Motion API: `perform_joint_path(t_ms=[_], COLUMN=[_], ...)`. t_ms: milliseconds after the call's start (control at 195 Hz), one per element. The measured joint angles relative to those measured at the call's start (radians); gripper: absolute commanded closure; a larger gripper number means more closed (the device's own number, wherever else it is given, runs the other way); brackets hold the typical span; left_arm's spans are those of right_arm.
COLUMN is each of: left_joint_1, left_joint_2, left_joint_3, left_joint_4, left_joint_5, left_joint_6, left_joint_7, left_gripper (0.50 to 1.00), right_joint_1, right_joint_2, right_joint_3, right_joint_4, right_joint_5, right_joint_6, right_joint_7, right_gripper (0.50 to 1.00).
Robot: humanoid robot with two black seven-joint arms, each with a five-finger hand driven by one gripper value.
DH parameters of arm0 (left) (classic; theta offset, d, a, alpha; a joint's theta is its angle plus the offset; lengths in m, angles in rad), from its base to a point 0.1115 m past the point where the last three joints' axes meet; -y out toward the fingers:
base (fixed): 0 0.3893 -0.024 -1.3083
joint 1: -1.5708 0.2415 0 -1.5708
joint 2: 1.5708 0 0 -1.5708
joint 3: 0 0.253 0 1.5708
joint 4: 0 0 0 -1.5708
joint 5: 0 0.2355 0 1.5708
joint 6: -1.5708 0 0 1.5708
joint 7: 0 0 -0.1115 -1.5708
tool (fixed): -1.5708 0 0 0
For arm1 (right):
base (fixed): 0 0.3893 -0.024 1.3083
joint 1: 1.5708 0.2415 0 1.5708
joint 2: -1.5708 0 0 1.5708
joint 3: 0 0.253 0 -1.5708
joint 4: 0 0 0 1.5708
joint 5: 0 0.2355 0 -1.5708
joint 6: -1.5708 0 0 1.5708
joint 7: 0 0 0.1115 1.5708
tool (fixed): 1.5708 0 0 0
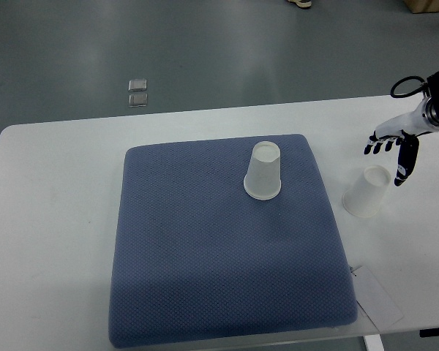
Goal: Stack paper cups
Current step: 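Lower the right hand down onto the white cup beside the pad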
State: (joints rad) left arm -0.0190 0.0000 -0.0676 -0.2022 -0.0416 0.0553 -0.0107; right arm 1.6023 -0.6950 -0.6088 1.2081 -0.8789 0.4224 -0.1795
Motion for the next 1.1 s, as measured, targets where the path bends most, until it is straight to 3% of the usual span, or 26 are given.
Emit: perform_joint_path(t_ms=[313, 1098], left_joint_1=[0.000, 0.000], left_joint_2=[0.000, 0.000], left_joint_3=[0.000, 0.002], left_joint_4=[0.001, -0.001], left_joint_5=[0.000, 0.000], left_joint_6=[0.000, 0.000], left_joint_7=[0.000, 0.000], left_gripper=[0.500, 0.500], right_joint_1=[-0.059, -0.146], right_joint_2=[0.005, 0.039], right_joint_3=[0.007, 0.009], right_joint_4=[-0.014, -0.051], right_joint_5=[-0.002, 0.010], right_joint_6=[-0.075, -0.181], right_joint_7=[0.000, -0.002], right_gripper=[0.591, 0.597])
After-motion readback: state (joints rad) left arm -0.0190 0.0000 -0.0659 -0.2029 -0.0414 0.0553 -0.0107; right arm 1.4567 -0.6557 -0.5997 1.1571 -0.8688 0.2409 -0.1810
